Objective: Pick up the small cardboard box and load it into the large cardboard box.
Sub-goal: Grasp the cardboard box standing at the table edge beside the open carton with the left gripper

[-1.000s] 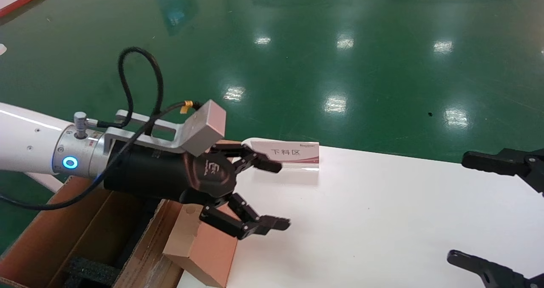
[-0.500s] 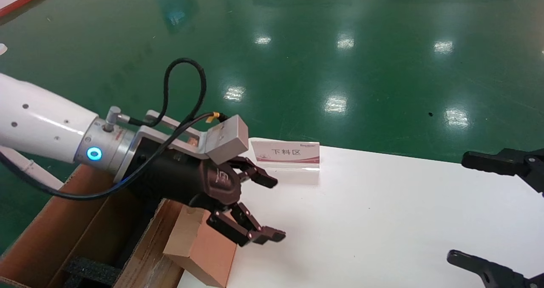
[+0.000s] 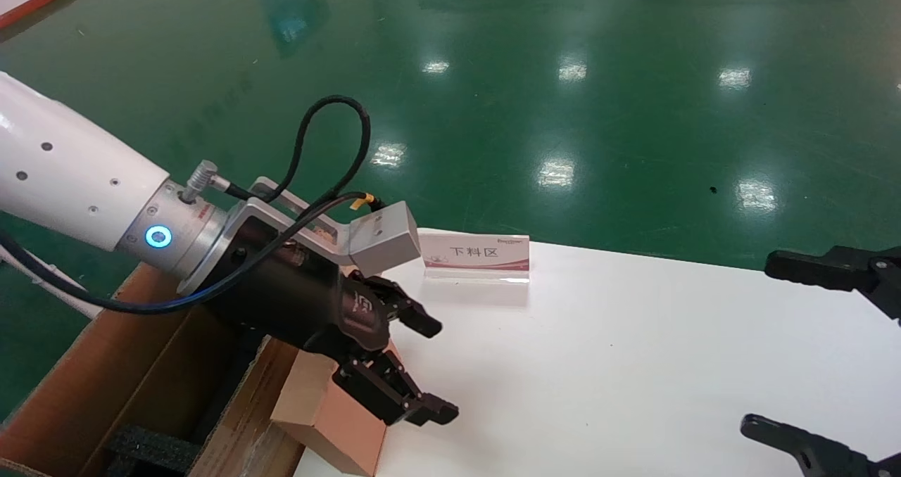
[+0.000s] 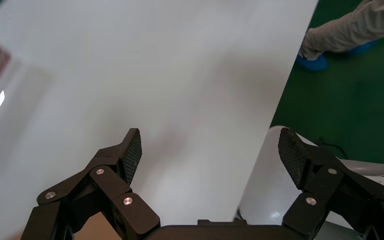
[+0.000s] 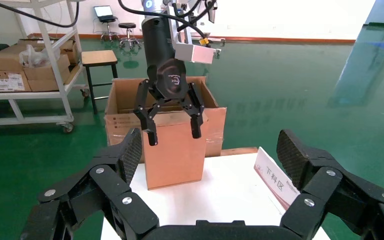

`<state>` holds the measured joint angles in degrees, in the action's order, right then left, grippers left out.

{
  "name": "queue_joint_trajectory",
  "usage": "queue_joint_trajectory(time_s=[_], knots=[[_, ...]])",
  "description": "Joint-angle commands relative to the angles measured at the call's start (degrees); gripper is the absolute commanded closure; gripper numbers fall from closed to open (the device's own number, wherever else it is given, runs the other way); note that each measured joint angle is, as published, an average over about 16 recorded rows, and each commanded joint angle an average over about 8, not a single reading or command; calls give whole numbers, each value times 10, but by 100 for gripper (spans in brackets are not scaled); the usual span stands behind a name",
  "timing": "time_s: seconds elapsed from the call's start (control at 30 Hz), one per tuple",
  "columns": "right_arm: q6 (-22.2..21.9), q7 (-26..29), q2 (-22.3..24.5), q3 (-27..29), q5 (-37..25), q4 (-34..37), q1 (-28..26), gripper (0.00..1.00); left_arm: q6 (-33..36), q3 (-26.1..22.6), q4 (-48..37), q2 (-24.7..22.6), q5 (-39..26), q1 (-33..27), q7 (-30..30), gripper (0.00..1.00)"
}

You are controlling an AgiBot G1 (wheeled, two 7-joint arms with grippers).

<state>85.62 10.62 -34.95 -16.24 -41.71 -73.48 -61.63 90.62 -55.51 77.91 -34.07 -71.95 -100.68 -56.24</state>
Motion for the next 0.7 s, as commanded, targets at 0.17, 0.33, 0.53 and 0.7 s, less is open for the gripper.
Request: queue_joint_trajectory(time_s=[0.17, 0.33, 0.53, 0.7], knots=[[0, 0, 0, 0, 0, 0, 0, 0, 2, -90, 1, 0, -35, -72, -69, 0], [0, 0, 0, 0, 0, 0, 0, 0, 4, -183, 1, -11, -68, -136, -122, 0], [0, 0, 0, -1, 0, 0, 0, 0, 4, -292, 1, -28, -80, -215, -187, 0], [0, 0, 0, -1, 1, 0, 0, 0, 2, -375, 1, -46, -66, -270, -229, 0]])
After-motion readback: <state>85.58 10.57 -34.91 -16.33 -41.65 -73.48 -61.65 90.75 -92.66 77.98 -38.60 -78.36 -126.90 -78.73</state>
